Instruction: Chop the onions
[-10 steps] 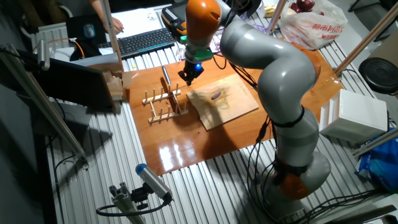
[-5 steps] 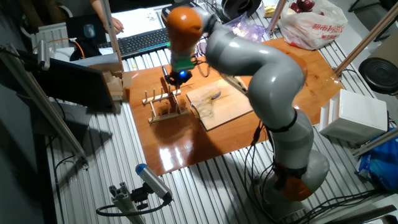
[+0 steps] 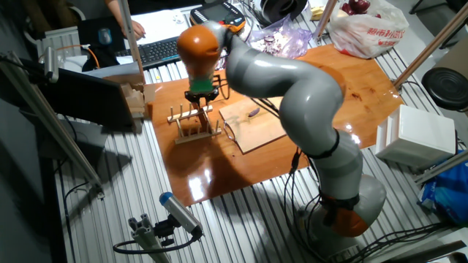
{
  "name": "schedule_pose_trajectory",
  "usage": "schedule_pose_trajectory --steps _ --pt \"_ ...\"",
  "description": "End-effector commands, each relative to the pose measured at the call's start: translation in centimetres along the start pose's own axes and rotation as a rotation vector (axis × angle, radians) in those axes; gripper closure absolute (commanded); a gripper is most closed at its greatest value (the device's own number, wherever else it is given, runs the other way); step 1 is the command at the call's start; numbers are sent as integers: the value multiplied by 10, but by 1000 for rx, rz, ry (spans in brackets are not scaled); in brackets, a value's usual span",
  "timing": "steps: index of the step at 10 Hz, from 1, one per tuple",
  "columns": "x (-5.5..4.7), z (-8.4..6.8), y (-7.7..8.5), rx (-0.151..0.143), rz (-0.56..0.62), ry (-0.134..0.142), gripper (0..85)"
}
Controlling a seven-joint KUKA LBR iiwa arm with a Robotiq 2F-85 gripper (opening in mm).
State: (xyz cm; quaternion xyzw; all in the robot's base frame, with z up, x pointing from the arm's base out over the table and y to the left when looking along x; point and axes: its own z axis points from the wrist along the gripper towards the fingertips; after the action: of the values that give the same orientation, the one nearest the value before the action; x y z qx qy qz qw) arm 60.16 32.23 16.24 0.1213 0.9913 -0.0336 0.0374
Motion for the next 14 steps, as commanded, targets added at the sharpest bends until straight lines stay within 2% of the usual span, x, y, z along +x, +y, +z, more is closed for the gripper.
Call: schedule_pose_trajectory --steps 1,2,4,6,7,8,10,11,12,14 --pt "-2 3 0 10 100 4 510" --pt "-3 6 1 29 86 -1 340" --pt "-5 12 3 37 71 6 340" --pt "-7 23 5 66 24 9 340" --pt "-8 32 7 91 -37 17 510" --pt "-6 38 10 104 -65 16 510" --pt "-1 50 10 98 -76 10 510" --pt "-2 54 5 97 -102 14 340" --pt "-5 56 0 90 -129 21 340" --pt "-9 59 -3 113 -192 14 340"
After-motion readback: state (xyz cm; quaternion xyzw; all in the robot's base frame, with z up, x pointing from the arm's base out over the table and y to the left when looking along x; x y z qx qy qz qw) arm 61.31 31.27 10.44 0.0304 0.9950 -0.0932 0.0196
